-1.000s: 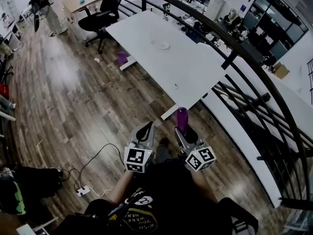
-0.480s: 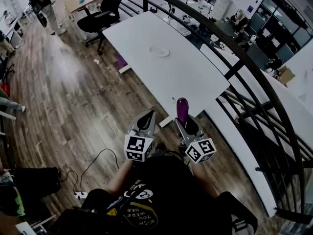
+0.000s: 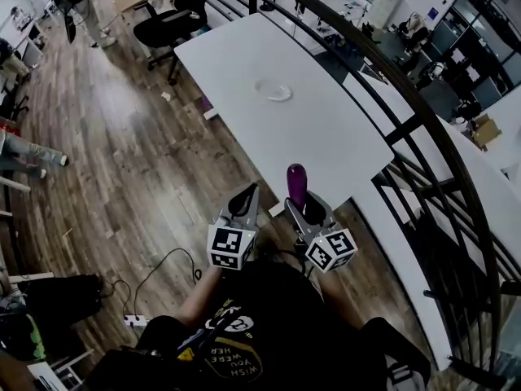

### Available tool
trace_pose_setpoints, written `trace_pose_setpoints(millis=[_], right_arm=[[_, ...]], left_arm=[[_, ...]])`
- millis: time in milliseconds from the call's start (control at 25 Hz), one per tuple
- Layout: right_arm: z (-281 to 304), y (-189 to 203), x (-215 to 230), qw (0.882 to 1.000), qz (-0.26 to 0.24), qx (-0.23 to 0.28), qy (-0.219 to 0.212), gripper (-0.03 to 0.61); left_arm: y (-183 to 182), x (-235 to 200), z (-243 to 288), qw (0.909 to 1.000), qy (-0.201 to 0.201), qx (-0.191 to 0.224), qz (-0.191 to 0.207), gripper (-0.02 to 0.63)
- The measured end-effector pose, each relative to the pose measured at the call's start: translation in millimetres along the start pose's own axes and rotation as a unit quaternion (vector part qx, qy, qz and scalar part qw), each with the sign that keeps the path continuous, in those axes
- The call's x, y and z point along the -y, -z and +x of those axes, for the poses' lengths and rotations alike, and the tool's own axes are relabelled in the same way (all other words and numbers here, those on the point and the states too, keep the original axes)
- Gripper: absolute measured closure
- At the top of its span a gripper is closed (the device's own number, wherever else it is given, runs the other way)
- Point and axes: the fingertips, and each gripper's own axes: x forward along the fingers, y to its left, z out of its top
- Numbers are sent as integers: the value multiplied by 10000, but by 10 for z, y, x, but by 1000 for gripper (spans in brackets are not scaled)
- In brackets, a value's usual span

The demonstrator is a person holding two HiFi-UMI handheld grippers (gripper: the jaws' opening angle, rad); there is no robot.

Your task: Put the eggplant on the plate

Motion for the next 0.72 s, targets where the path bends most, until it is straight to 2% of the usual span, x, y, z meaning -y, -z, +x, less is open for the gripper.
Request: trace_pose_setpoints(millis=[280, 560, 640, 720], right_arm=[[897, -98, 317, 9998, -11, -78, 169, 387], [1793, -668, 589, 9989, -108, 6, 462, 387], [2040, -686, 649, 9984, -135, 66, 537, 387], [1942, -608, 586, 9981, -222, 71, 576, 387]], left_arm=[[-139, -708, 606, 9999, 132, -11, -73, 609], [-687, -1362, 1371, 9984, 570, -45, 36, 609], [-690, -1567, 1549, 9973, 725, -96, -3, 609], [-592, -1480, 1477, 9960, 861, -204, -89, 609]])
